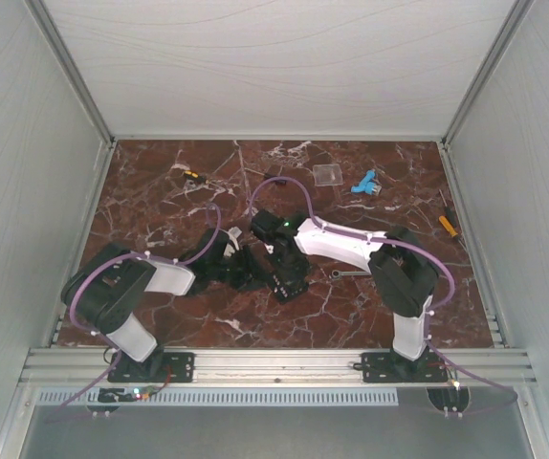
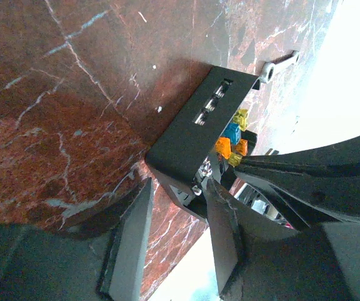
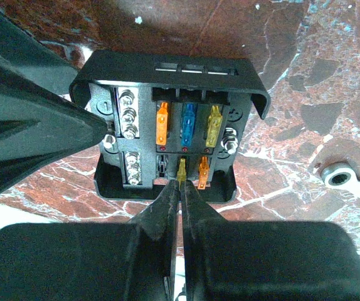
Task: Snap on the fuse box
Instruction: Install the fuse at the fuse box base.
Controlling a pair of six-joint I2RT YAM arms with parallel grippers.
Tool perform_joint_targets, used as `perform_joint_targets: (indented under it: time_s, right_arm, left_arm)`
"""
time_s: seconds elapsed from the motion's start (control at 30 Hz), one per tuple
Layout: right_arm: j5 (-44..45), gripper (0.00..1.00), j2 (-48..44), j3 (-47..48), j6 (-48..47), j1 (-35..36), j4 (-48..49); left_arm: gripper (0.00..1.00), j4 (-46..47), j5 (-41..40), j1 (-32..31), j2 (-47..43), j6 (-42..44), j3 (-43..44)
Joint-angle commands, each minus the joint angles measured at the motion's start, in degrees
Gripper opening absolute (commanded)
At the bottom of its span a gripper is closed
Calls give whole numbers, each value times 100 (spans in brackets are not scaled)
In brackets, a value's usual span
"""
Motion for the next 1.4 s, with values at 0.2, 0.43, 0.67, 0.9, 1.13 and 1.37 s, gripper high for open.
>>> perform_joint_targets:
  time_s: [0.2, 0.43, 0.67, 0.9, 1.13, 1.37]
  right_arm:
    - [-188, 3, -756, -602, -46, 9, 978]
    - [78, 11, -1371, -493, 35, -18, 699]
    - [38, 9, -1044, -584, 96, -150, 867]
    - [-104, 6, -751, -606, 146, -167, 1115]
    - [-25, 1, -615, -632, 207, -176, 1037]
    - [-64, 0, -362, -677, 181, -169, 917]
  left_arm:
    - [40, 224, 6, -34, -215, -58, -3]
    - [40, 239, 2, -28, -227, -67, 1]
    - [40, 221, 31, -38, -172, -40, 49]
    - [40, 195, 60, -34, -108, -14, 110]
    - [40, 177, 67, -33, -88, 4, 128]
    - [40, 182, 74, -33, -66, -5, 122]
